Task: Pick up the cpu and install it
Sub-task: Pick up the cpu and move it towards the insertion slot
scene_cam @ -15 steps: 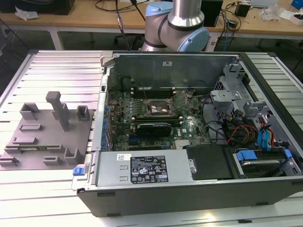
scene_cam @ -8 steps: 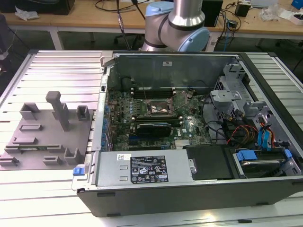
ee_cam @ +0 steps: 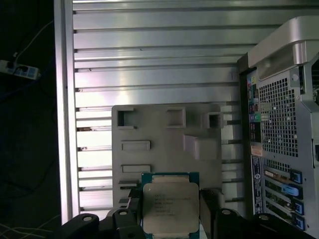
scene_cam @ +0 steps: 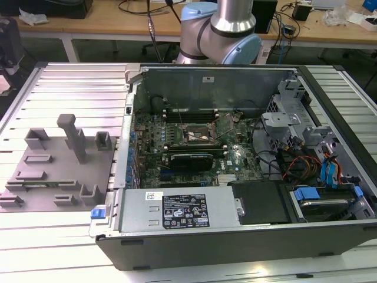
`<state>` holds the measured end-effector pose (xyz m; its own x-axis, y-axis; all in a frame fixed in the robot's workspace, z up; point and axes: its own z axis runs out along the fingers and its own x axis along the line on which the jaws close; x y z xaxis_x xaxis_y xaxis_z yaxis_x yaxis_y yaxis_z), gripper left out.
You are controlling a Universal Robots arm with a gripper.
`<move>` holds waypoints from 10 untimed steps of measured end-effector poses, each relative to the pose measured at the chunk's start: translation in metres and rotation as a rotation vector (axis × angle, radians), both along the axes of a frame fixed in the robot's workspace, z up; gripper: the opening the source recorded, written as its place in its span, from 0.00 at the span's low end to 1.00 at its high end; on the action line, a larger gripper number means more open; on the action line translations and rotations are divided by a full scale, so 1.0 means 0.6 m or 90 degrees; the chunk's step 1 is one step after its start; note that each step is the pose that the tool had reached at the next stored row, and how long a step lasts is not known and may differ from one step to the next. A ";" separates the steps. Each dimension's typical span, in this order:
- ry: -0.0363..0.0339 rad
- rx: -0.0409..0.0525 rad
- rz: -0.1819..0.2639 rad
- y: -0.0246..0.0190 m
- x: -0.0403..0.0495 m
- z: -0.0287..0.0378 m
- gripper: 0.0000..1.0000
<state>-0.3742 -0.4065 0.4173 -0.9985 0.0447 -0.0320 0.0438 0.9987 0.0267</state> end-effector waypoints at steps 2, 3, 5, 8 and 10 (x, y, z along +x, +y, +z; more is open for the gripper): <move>0.0000 0.0000 0.000 0.0000 0.005 0.000 0.55; 0.0000 0.0000 0.000 0.0000 0.009 0.000 0.55; 0.0000 0.0000 0.000 0.0000 0.016 0.000 0.55; 0.0000 0.0000 0.000 0.0000 0.026 0.000 0.55; 0.0001 0.0000 0.000 0.0000 0.035 0.000 0.55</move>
